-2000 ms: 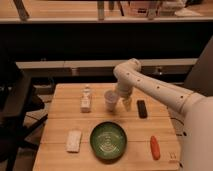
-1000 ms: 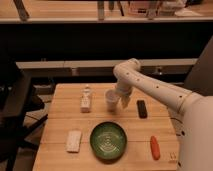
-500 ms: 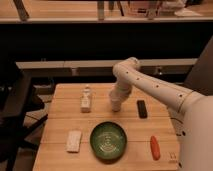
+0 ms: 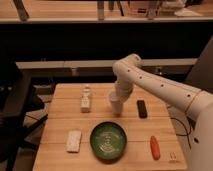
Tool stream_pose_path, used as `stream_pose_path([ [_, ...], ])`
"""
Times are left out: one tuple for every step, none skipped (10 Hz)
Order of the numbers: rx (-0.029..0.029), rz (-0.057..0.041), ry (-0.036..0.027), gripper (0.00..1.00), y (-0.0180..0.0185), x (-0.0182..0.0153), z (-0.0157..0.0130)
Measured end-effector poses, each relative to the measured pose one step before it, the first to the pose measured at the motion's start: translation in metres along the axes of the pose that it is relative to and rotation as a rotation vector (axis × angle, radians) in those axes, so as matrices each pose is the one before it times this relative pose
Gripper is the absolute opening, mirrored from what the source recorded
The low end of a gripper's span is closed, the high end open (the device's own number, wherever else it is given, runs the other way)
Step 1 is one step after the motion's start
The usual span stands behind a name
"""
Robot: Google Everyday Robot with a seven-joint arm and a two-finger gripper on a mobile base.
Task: Place the ceramic cup in the ceramic bowl
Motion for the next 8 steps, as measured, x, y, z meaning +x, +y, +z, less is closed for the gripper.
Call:
stream_pose_path([
  [0.00500,-0.00360,0.00480,0.00,0.00238,-0.00025,-0.00294],
  [0.00410,-0.00729,0.00135,0.00,0.00519,-0.00345,-0.00561],
  [0.00102,-0.00670,-0.00006,0.00,0.00549,-0.00399,-0.00446],
  [0.00246,-0.00382,0.00299,0.00,0.00672,-0.00263,-0.00649],
  [0.00243,-0.00481,0.00109,0.00,0.00242,-0.00281,-0.00410],
  [0.00304,-0.00748,-0.00145,0.00,0.00190,-0.00407,-0.00010],
  [-0.00018,-0.00320,-0.00269,0.00,0.00357,-0.00240,0.00051],
  [0.00230,-0.01227,0.00215,0.00,0.00628,-0.00378,-0.00258],
])
